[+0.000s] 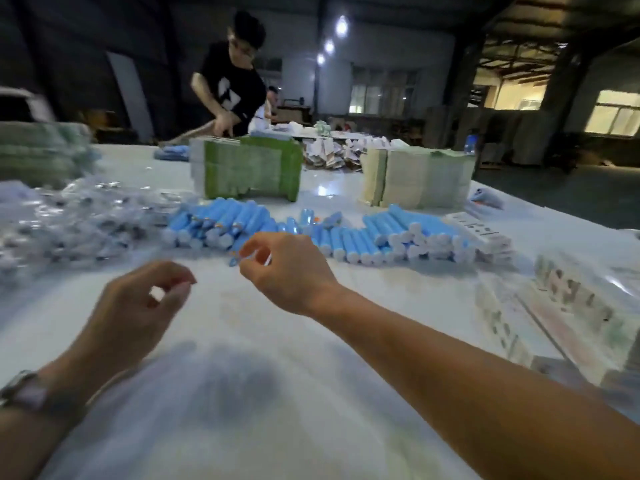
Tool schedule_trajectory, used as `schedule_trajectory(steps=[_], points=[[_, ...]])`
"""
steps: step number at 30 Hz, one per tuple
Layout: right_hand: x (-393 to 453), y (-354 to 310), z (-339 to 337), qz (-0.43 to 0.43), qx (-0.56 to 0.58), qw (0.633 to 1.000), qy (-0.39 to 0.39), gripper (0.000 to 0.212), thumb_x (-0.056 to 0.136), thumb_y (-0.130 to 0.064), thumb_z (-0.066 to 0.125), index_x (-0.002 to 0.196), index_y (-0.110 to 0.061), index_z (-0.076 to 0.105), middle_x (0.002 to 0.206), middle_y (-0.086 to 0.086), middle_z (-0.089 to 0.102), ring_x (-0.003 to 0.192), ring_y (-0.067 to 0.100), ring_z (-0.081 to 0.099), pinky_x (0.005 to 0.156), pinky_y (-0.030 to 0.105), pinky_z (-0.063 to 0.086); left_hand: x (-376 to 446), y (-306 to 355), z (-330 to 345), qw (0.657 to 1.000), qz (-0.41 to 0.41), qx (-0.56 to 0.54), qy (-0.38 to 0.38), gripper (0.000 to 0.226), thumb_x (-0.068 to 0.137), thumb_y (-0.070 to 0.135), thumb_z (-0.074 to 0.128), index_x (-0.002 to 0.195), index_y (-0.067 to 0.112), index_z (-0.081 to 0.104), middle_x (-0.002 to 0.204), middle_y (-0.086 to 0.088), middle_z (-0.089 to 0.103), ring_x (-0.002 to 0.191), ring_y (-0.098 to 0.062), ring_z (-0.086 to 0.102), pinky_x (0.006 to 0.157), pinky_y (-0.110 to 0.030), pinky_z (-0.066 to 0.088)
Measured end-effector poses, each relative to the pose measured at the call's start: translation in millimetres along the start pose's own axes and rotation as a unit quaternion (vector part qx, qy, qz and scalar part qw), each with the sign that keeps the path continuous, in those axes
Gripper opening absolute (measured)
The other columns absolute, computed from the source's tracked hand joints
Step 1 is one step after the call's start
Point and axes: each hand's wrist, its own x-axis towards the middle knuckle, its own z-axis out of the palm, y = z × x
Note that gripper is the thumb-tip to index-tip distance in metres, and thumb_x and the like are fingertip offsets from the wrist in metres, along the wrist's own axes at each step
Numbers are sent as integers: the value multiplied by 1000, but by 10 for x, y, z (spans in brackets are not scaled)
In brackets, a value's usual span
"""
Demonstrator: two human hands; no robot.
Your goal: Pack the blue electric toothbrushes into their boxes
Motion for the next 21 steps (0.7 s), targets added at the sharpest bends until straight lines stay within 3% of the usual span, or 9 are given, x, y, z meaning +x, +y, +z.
schedule_trajectory(steps=[2,4,7,10,14,16,19,21], points=[[149,-303,434,-12,104,994,16,14,87,-27,64,97,-23,73,89,0,74,88,22,66,86,39,53,25,162,-23,999,-7,32,-4,13,80,15,55,82,26,62,70,12,60,67,-4,53,58,-6,38],[232,-453,774,-5,190,981,50,9,88,-22,64,91,-20,72,81,3,73,82,22,67,82,40,53,45,155,-66,999,-17,41,-12,19,76,8,52,81,22,64,67,15,55,67,-5,48,60,-8,36],[235,-403,1110,5,236,970,62,10,89,-17,62,83,-21,68,73,-2,68,74,18,64,78,41,51,25,21,-93,993,-98,63,-24,16,81,13,55,75,18,69,68,5,63,67,-13,53,67,-26,45],[246,-279,1206,-8,252,965,68,24,88,-13,62,70,-28,61,64,-5,63,63,7,55,69,34,46,66,-35,-150,982,-159,99,-18,21,78,21,52,63,34,58,66,11,61,73,-19,58,71,-32,48],[266,-260,1243,-26,259,963,63,21,88,-14,64,71,-27,61,55,-15,57,56,3,51,60,26,39,139,-185,-452,961,-211,174,34,23,83,15,55,74,36,53,91,3,65,94,-26,60,83,-39,50],[240,-265,1263,-44,252,965,53,17,89,-15,64,75,-26,63,54,-18,55,54,5,49,59,31,40,160,-337,-713,909,-281,305,38,18,85,20,59,98,33,58,117,-2,60,117,-32,51,96,-49,44],[234,-253,1270,-58,250,965,48,12,88,-17,64,78,-24,65,55,-20,55,54,7,48,60,34,40,113,-531,-1167,782,-411,466,-33,45,83,25,61,125,30,45,139,-11,39,137,-42,28,107,-74,20],[236,-256,1276,-59,251,965,44,11,88,-17,63,79,-23,66,54,-18,55,54,8,47,62,36,42,23,-611,-1398,734,-452,503,-66,54,83,22,63,131,28,39,141,-15,37,136,-46,30,108,-73,21]])
